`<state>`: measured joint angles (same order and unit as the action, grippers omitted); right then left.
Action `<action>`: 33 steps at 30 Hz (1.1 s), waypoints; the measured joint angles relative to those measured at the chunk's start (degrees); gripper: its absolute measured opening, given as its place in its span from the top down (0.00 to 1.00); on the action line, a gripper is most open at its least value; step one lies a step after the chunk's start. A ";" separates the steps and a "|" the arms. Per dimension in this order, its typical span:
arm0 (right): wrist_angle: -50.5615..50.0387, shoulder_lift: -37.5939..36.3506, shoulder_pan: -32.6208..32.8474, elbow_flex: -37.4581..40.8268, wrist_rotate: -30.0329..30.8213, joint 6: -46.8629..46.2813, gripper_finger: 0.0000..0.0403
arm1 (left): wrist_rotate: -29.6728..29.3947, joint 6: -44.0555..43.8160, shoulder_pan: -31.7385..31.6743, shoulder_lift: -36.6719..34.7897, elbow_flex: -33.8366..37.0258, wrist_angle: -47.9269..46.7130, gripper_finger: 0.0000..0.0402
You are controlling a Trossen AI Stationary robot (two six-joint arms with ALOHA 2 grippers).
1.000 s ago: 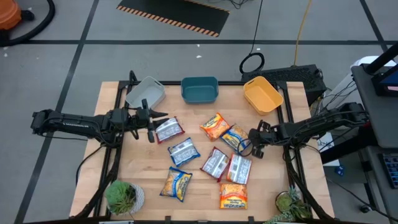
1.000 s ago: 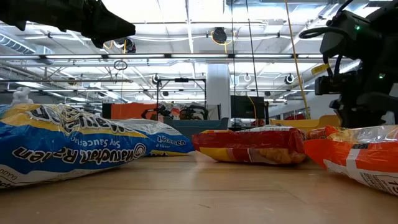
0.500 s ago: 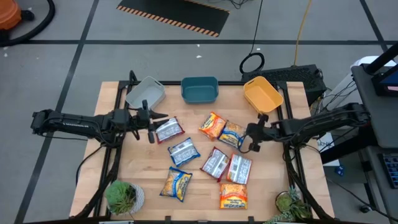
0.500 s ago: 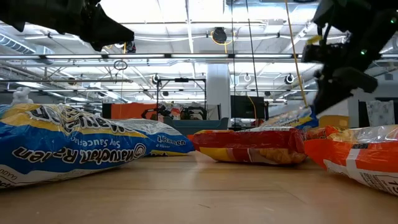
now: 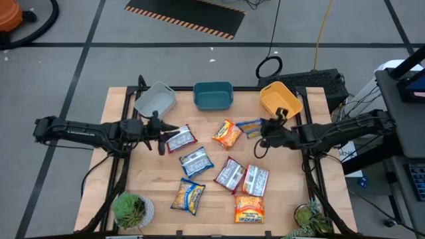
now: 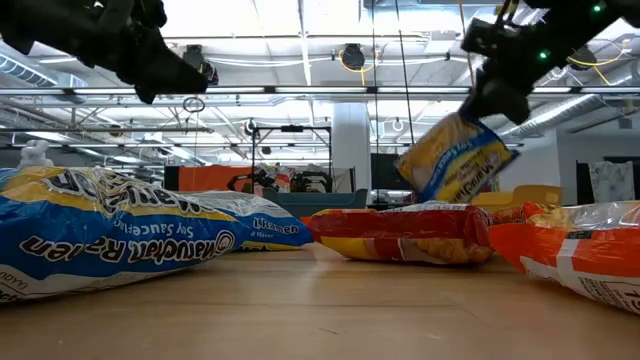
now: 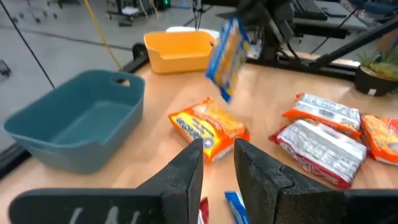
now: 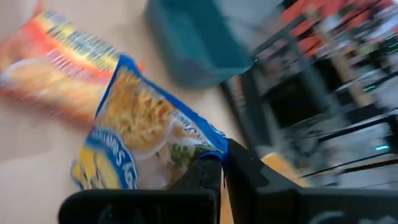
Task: Sort Maruchan noodles
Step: Put the top blue right noodle pack into the yellow bin
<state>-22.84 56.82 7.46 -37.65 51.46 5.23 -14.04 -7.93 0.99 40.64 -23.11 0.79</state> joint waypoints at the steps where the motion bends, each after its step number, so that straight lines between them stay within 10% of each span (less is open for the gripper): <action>1: 1.94 0.00 -0.02 -0.01 1.53 2.03 1.00 | 0.00 -0.68 0.35 0.00 0.00 -0.40 0.76; 18: 33.06 -0.02 -3.39 -0.02 8.40 31.24 1.00 | 0.04 -10.06 11.88 0.57 0.00 -2.88 0.76; 33: 39.58 -0.04 -10.89 -0.02 8.31 36.03 1.00 | -2.49 -16.11 17.88 9.68 0.00 0.04 0.76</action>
<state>16.73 56.77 -3.43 -37.67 59.77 41.26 -16.53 -24.04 18.88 50.32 -23.11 0.83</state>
